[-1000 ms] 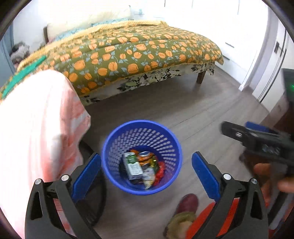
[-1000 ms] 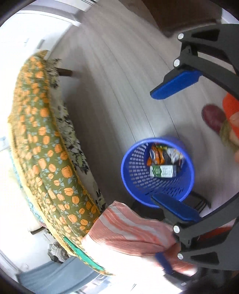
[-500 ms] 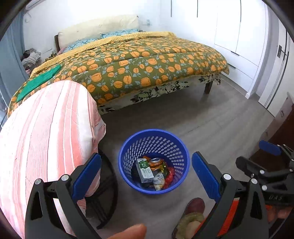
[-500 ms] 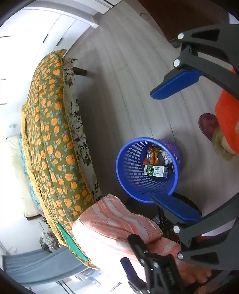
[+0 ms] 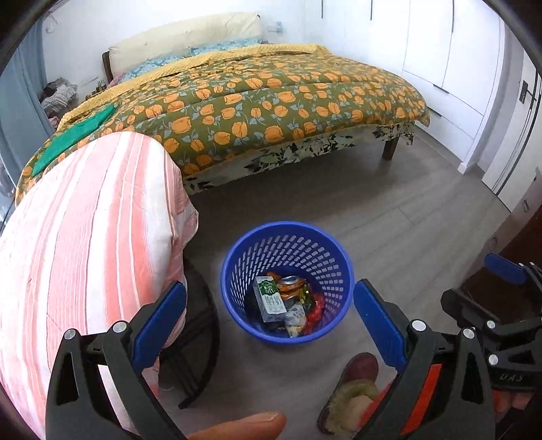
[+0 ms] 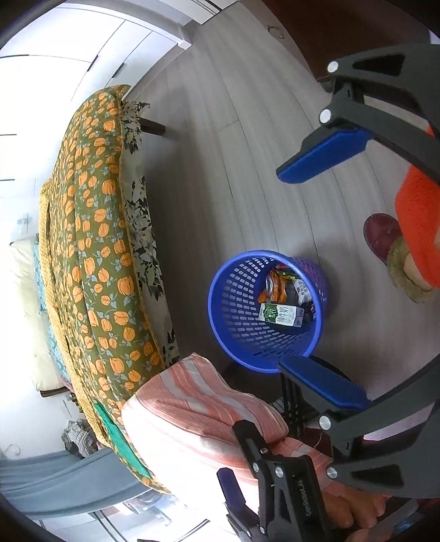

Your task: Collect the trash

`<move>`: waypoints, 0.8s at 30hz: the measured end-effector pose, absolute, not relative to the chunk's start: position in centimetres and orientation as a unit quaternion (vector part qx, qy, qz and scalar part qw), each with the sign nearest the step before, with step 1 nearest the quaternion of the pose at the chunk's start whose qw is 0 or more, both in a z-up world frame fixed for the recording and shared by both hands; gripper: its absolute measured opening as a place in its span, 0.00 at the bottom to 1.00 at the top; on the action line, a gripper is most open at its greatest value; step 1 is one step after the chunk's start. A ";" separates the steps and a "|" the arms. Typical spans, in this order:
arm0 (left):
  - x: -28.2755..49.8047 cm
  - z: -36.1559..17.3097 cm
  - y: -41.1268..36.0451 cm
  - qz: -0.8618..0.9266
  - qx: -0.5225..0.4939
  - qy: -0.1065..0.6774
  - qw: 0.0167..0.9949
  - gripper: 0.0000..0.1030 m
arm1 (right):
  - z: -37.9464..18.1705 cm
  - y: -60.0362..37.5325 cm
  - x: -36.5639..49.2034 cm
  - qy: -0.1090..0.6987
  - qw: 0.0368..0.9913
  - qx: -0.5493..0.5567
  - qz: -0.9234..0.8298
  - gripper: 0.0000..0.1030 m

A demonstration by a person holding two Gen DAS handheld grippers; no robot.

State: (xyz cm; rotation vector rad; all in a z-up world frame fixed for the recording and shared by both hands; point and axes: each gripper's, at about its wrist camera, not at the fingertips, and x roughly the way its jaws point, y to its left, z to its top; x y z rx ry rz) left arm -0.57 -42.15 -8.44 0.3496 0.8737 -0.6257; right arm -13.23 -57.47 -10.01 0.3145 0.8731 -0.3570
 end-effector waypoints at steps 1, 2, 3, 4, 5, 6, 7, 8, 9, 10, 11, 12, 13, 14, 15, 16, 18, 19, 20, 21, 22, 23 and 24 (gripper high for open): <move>-0.6 -8.5 -42.1 -0.296 0.166 0.414 0.845 0.95 | -10.0 -57.3 -13.2 0.420 0.879 0.151 -0.171 0.96; -0.6 -8.5 -42.1 -0.296 0.166 0.414 0.845 0.95 | -10.0 -57.3 -13.2 0.421 0.879 0.150 -0.170 0.96; -0.6 -8.5 -42.1 -0.296 0.166 0.414 0.845 0.95 | -10.0 -57.2 -13.2 0.422 0.878 0.149 -0.169 0.96; -0.6 -8.5 -42.1 -0.296 0.165 0.415 0.844 0.95 | -10.1 -57.1 -13.2 0.423 0.878 0.148 -0.168 0.96; -0.5 -8.5 -42.1 -0.296 0.164 0.416 0.844 0.95 | -10.1 -57.0 -13.1 0.423 0.878 0.146 -0.167 0.96; -0.4 -8.6 -42.0 -0.294 0.164 0.417 0.844 0.95 | -10.1 -56.9 -13.1 0.424 0.878 0.146 -0.166 0.96; -0.5 -8.7 -42.0 -0.294 0.164 0.417 0.844 0.95 | -10.1 -56.9 -13.1 0.426 0.878 0.145 -0.165 0.96; -0.5 -8.8 -42.0 -0.293 0.164 0.418 0.844 0.95 | -10.2 -56.8 -13.0 0.426 0.878 0.145 -0.164 0.96; -0.4 -8.8 -42.0 -0.292 0.164 0.418 0.844 0.95 | -10.2 -56.8 -13.0 0.427 0.878 0.145 -0.163 0.96; -0.3 -8.8 -42.0 -0.291 0.164 0.419 0.844 0.95 | -10.2 -56.8 -13.0 0.428 0.877 0.145 -0.162 0.96; -0.3 -8.9 -41.9 -0.291 0.163 0.420 0.844 0.95 | -10.2 -56.7 -13.0 0.428 0.877 0.144 -0.162 0.96; -0.2 -8.9 -41.9 -0.290 0.162 0.421 0.844 0.95 | -10.3 -56.6 -13.0 0.429 0.877 0.145 -0.161 0.96; -0.1 -8.9 -41.9 -0.290 0.161 0.422 0.844 0.95 | -10.3 -56.6 -13.0 0.429 0.877 0.145 -0.160 0.96; -0.1 -8.9 -41.9 -0.290 0.161 0.423 0.843 0.95 | -10.3 -56.6 -12.9 0.429 0.877 0.145 -0.160 0.96; 0.0 -9.0 -41.9 -0.290 0.161 0.424 0.843 0.95 | -10.3 -56.5 -12.9 0.430 0.877 0.145 -0.159 0.96; 0.0 -9.0 -41.9 -0.289 0.162 0.424 0.843 0.95 | -10.3 -56.5 -12.9 0.430 0.877 0.144 -0.159 0.96; 0.0 -9.1 -41.9 -0.288 0.163 0.424 0.843 0.95 | -10.3 -56.5 -12.8 0.430 0.877 0.144 -0.158 0.96; 0.0 -9.0 -41.9 -0.289 0.163 0.424 0.843 0.95 | -10.3 -56.4 -12.8 0.431 0.877 0.144 -0.157 0.96; 0.0 -9.0 -41.9 -0.289 0.163 0.425 0.842 0.95 | -10.3 -56.4 -12.8 0.431 0.877 0.145 -0.156 0.96; 0.0 -9.1 -41.9 -0.289 0.163 0.425 0.842 0.95 | -10.3 -56.4 -12.8 0.432 0.877 0.145 -0.156 0.96; 0.0 -9.1 -41.8 -0.289 0.163 0.426 0.842 0.95 | -10.4 -56.4 -12.8 0.432 0.877 0.144 -0.156 0.96; 0.0 -9.1 -41.8 -0.289 0.163 0.426 0.842 0.95 | -10.4 -56.4 -12.7 0.432 0.876 0.145 -0.156 0.96; -0.1 -9.2 -41.8 -0.289 0.163 0.426 0.842 0.95 | -10.4 -56.4 -12.8 0.432 0.876 0.145 -0.156 0.96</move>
